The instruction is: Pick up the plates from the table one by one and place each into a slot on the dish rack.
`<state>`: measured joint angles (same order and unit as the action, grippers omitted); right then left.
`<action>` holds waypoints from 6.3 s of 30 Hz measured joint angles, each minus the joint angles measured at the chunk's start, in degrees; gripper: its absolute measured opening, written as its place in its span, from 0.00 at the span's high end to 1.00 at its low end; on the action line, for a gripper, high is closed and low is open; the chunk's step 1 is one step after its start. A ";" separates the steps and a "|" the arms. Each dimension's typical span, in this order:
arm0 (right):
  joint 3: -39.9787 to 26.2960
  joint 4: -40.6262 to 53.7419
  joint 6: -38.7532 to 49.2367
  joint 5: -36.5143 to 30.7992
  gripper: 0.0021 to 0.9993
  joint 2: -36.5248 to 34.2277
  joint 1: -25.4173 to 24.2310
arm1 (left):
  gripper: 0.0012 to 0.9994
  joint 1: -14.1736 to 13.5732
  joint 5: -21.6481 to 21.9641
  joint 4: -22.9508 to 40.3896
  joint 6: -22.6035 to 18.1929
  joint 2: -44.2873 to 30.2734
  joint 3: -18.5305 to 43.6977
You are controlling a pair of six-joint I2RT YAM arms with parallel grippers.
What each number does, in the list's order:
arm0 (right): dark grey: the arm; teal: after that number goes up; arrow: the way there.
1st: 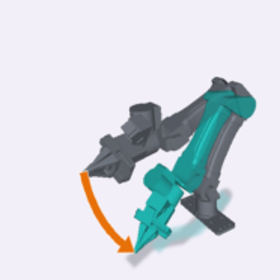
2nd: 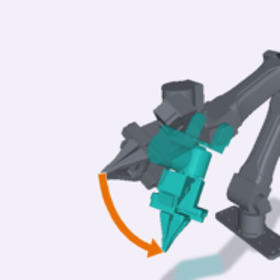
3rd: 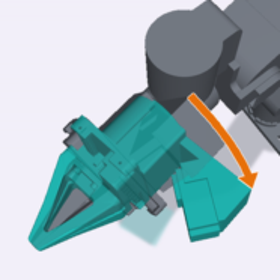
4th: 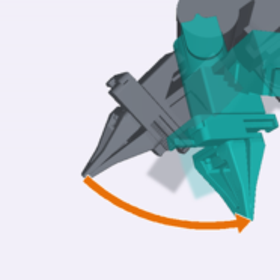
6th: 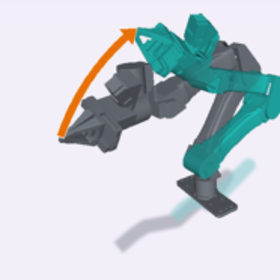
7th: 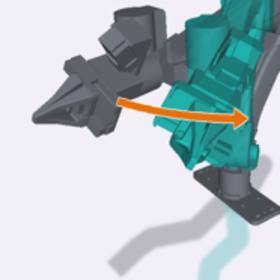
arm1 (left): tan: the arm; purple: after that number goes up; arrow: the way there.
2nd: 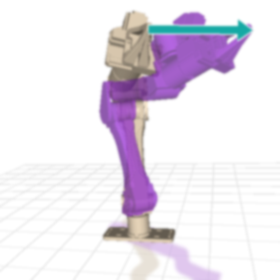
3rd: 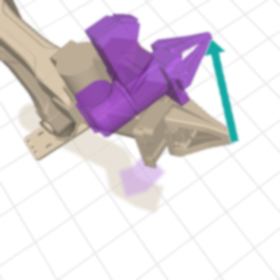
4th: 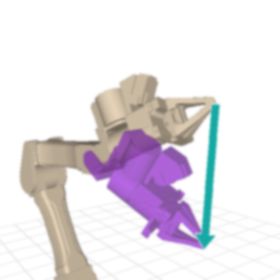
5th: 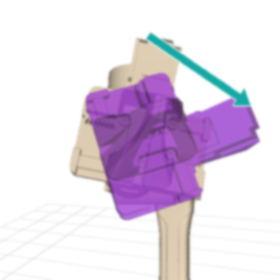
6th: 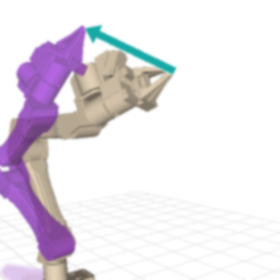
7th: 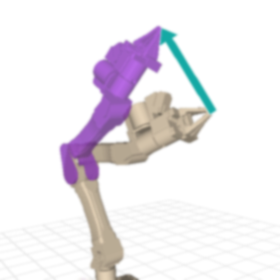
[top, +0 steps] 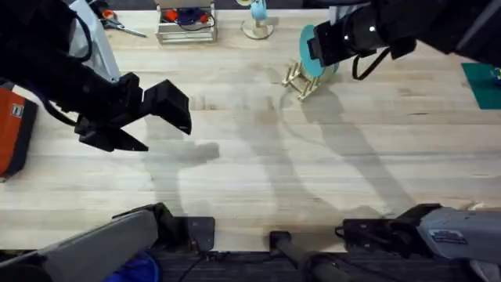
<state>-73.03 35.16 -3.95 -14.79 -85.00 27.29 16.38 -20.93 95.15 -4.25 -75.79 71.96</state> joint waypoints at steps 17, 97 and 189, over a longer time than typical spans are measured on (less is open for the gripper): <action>0.00 -0.22 -0.35 -0.65 0.97 -3.99 0.00 | 0.01 0.00 0.00 0.00 0.00 0.00 0.00; -3.55 -0.35 -0.11 -5.20 0.97 6.30 0.00 | 0.01 0.00 0.00 0.00 0.00 0.00 0.00; -3.65 5.51 31.39 19.57 0.97 -1.10 -8.00 | 0.01 0.00 0.00 0.00 0.00 -0.01 0.00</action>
<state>-76.69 40.66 27.44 4.78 -86.10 19.30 16.38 -20.93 95.15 -4.25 -75.80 71.96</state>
